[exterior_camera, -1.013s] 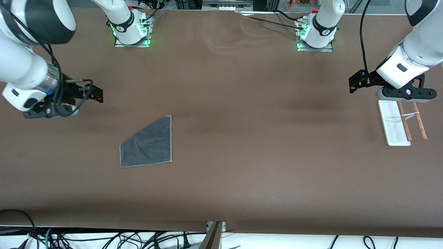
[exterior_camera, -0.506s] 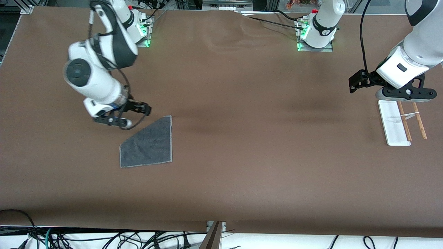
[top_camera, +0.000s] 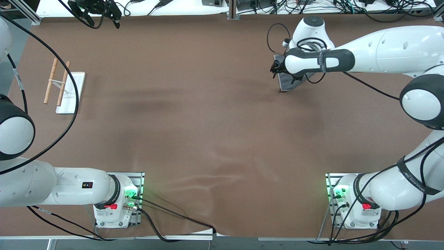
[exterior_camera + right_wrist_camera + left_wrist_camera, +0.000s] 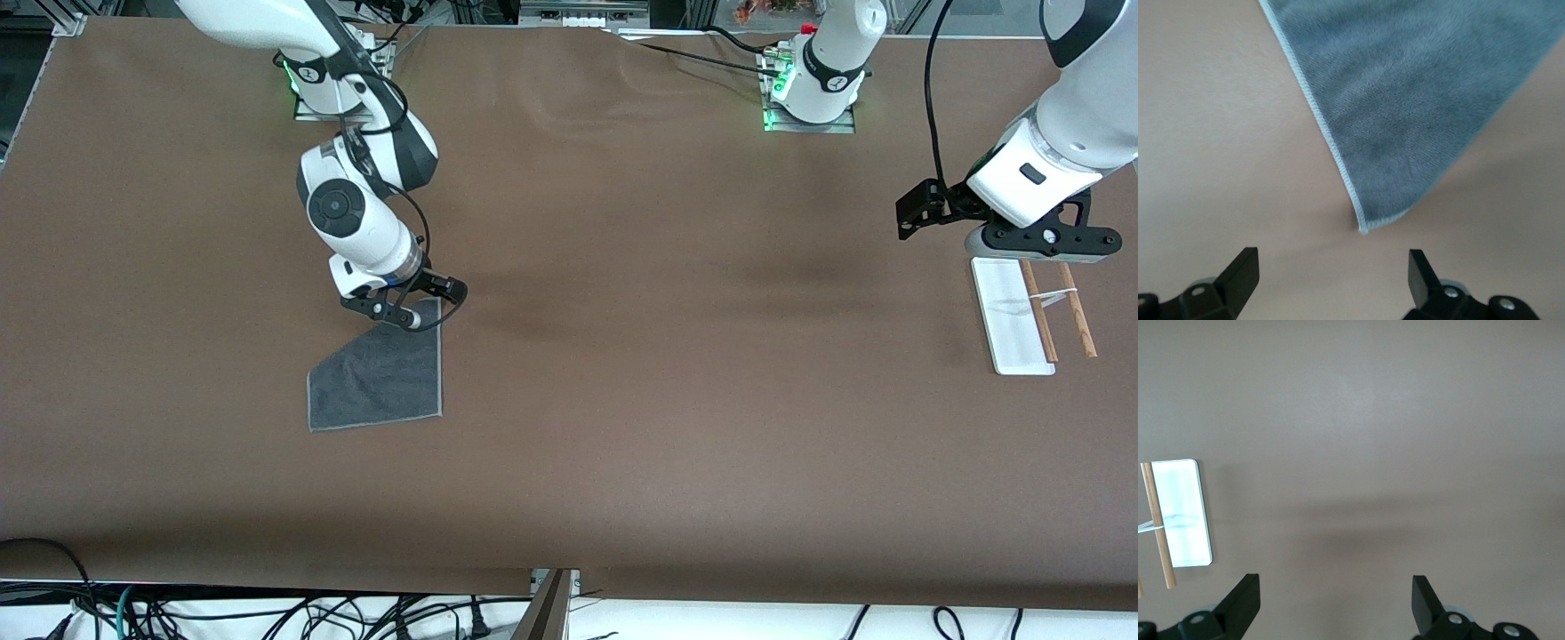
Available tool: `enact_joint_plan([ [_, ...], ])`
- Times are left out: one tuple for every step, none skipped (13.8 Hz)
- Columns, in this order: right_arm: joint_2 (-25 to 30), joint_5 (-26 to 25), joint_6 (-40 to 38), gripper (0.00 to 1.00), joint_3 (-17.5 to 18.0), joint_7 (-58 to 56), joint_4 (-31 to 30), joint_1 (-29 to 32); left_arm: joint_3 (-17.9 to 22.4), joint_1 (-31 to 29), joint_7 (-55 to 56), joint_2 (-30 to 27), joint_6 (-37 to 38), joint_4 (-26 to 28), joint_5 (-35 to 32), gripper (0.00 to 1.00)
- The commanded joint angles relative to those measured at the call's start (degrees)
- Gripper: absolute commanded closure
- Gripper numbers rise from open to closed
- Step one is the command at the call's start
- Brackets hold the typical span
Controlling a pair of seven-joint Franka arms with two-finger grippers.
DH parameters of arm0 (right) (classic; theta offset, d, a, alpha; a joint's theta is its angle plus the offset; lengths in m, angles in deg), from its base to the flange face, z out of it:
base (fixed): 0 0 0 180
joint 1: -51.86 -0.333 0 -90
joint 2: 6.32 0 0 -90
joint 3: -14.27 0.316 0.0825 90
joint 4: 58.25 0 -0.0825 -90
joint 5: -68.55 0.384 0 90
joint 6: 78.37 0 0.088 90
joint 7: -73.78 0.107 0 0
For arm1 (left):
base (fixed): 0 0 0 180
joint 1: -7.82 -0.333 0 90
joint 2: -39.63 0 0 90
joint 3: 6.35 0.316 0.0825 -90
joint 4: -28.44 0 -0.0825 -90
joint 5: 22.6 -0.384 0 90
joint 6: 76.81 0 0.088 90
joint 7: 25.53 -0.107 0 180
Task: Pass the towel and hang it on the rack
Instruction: 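Reach the right gripper down to the grey towel's corner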
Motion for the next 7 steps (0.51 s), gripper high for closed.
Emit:
enact_joint_plan([
  [-1.0,-0.4,2.4,0.01,-0.5,0.2,-0.5,0.1,0.1,0.3,-0.7,-0.7,0.3,-0.1,-0.9,0.00],
  [-1.4,-0.5,2.4,0.01,-0.5,0.2,-0.6,0.1,0.1,0.3,-0.6,-0.6,0.3,-0.1,-0.9,0.00],
  [-2.0,-0.4,2.3,0.01,-0.5,0.2,-0.6,0.1,0.1,0.3,-0.6,-0.6,0.3,-0.1,-0.9,0.00],
  [-2.5,-0.5,2.4,0.01,-0.6,0.2,-0.6,0.2,0.1,0.3,-0.6,-0.6,0.3,-0.1,-0.9,0.00],
  [-2.8,-0.5,2.5,0.01,-1.3,-0.6,-0.5,0.2,0.1,0.3,-0.6,-0.7,0.3,-0.1,-0.9,0.00],
  [-3.3,-0.5,2.8,0.01,-2.0,-2.3,-0.4,0.3,0.1,0.3,-0.6,-0.7,0.3,-0.1,-0.9,0.00],
  [-3.7,-0.5,3.4,0.01,-2.7,-3.8,-0.4,0.5,0.1,0.3,-0.6,-0.7,0.3,-0.1,-0.9,0.00],
])
